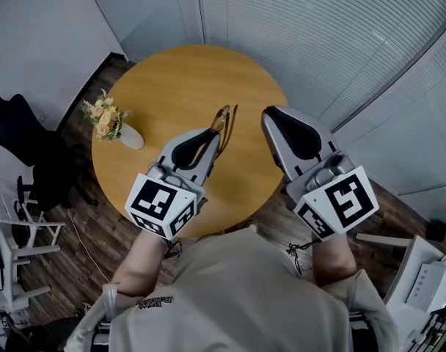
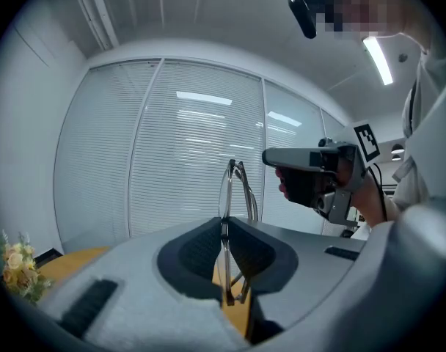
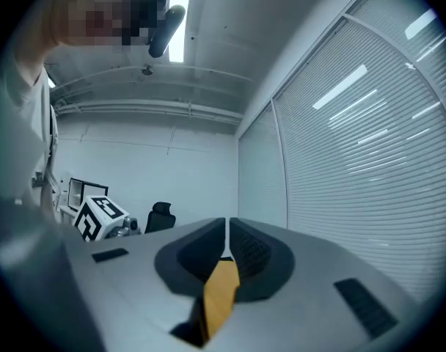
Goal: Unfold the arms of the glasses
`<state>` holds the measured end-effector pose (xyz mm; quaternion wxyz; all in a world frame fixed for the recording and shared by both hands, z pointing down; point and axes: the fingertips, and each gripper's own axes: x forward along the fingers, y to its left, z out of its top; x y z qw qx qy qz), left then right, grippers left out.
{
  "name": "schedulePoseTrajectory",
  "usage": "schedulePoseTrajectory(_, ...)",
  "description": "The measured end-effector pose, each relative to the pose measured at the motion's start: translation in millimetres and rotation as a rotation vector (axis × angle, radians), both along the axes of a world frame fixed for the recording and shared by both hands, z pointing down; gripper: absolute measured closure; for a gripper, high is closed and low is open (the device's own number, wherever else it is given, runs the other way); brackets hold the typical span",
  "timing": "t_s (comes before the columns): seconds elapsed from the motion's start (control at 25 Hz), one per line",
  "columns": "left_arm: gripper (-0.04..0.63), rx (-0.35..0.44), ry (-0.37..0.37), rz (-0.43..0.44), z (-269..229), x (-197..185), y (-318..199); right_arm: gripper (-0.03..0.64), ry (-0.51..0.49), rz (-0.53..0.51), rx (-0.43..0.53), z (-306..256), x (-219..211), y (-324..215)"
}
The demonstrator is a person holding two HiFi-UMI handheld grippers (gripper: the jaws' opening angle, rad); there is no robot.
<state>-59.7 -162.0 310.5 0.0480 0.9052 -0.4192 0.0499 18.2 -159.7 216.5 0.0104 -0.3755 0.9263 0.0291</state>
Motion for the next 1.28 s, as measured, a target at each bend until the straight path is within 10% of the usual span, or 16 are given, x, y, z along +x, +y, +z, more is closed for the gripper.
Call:
schedulePoseTrajectory(0.56,0.549,0.033,-0.054,0.046,-3.3,14.7,5.0,0.580,0.079,-0.045,0.000,13.4,-26.3,-13.6)
schedulePoseTrajectory(1.28,0.549,-0.005,0.091,-0.108,-7.7,-28.7,-19.5,0.578,0.073,-0.059,-0.124,56.6,2.8,2.6)
